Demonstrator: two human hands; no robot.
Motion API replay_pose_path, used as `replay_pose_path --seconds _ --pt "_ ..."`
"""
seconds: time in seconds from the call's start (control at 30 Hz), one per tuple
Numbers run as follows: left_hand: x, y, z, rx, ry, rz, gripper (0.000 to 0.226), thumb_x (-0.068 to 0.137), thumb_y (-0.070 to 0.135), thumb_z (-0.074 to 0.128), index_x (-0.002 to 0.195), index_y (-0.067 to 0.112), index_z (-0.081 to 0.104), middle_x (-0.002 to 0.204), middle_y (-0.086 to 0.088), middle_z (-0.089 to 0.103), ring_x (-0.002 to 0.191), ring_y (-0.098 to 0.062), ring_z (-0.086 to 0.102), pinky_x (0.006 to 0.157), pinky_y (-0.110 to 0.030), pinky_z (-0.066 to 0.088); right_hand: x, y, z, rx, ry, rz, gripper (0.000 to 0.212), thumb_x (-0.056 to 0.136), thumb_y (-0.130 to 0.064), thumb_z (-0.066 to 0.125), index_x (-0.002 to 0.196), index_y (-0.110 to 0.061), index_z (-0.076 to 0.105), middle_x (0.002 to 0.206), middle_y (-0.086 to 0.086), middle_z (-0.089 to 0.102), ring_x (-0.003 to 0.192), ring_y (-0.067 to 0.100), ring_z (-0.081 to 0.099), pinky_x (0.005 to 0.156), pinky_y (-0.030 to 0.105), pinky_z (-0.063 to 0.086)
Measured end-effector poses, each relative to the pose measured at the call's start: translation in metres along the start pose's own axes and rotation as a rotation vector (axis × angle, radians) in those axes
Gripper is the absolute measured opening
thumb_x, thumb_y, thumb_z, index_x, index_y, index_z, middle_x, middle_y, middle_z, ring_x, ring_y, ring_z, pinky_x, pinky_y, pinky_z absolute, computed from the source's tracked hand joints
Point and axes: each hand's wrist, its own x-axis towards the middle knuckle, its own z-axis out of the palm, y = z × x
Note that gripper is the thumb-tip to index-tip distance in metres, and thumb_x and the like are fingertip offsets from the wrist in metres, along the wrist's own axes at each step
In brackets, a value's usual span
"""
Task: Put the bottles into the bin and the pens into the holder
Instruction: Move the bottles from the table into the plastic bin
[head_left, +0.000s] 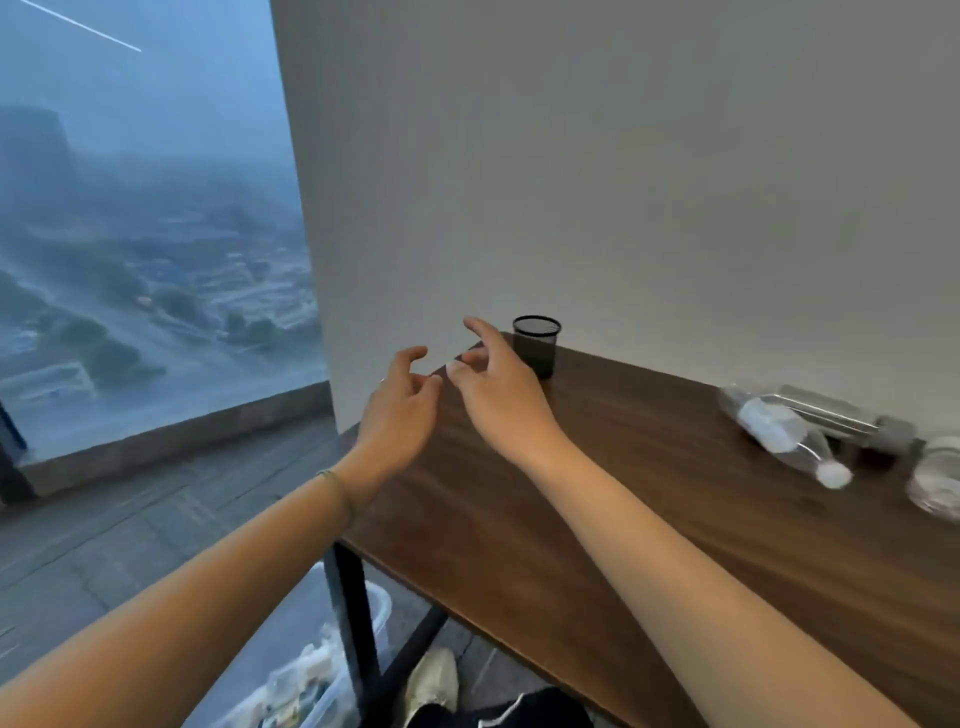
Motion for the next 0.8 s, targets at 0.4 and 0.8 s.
replay_pose_path --seconds 0.4,0.8 --pt "-0.006 0.093 0.220 -0.037 -0.401 0.139 0.048 0.104 0.031 0.048 0.151 0.030 0.039 0.108 0.010 0.062 0.092 -0.016 0.064 0.074 -0.034 0.046 -0.013 0.148 -0.232 -0.337 0.302 0.300 0.033 0.092 -0.025 0.056 0.122 -0.029 0.067 0.127 0.001 0.060 0.101 0.015 0.062 0.076 0.026 0.042" --pt "0.031 0.101 0.281 0.130 -0.437 0.147 0.044 0.104 0.031 0.050 0.147 0.035 0.042 0.125 0.005 0.059 0.096 -0.007 0.061 0.067 -0.023 0.043 0.045 0.260 -0.279 -0.683 0.247 0.605 0.062 0.090 -0.028 0.062 0.146 -0.020 0.039 0.146 0.013 0.046 0.133 0.036 0.046 0.100 0.043 0.042"
